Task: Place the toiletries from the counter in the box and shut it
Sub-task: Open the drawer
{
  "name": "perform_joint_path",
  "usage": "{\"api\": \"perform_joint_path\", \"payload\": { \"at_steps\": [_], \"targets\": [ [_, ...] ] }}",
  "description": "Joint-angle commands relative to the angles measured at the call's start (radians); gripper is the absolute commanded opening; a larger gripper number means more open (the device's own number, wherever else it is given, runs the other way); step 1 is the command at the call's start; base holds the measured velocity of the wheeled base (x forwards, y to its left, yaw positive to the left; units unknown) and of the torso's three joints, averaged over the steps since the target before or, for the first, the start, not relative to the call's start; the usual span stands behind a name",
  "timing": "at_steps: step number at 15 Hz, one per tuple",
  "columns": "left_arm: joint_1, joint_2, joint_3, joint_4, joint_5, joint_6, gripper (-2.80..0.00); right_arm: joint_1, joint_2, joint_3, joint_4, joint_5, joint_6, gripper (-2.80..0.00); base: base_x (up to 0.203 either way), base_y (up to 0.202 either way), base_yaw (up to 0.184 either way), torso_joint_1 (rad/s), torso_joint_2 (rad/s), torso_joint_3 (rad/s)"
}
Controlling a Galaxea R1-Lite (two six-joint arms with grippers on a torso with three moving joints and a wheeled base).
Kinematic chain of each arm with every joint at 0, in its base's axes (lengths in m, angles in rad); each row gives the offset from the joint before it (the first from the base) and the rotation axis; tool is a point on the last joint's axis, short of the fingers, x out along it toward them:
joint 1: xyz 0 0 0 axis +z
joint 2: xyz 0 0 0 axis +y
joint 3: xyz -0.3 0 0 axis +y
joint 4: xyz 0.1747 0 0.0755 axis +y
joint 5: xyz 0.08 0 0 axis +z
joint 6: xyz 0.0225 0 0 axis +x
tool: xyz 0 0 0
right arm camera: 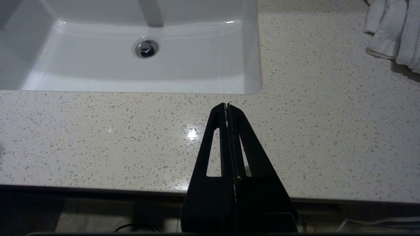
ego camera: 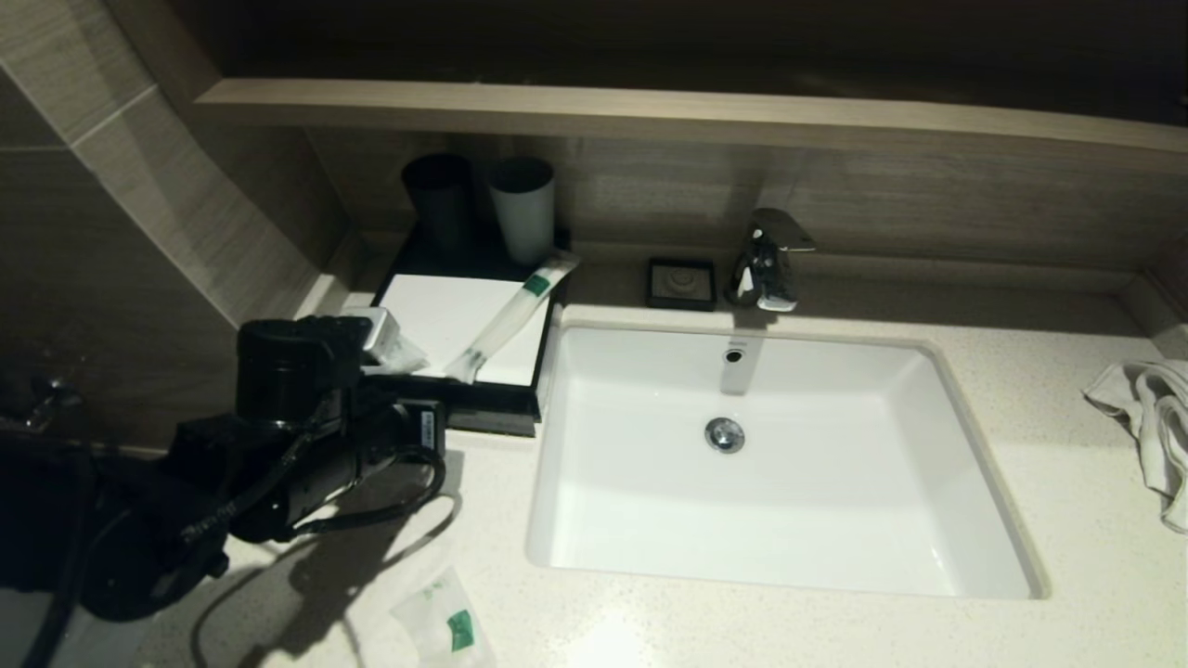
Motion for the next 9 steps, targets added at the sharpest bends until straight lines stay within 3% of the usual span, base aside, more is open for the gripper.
{"api": "perform_joint_path", "payload": {
  "at_steps": [1, 9],
  "targets": [
    [-0.001, 0.010, 0.006, -0.013, 0.004, -0.001, -2.80, 0.000, 0.000, 0.000, 0.000, 0.000, 0.000, -2.80, 0.000, 0.000, 0.000, 0.000, 0.00, 0.000],
    [-0.001, 0.013, 0.020, -0.027, 0.004, -0.003, -2.80, 0.000, 0.001, 0.000, 0.000, 0.000, 0.000, -2.80, 0.000, 0.000, 0.000, 0.000, 0.00, 0.000]
  ]
}}
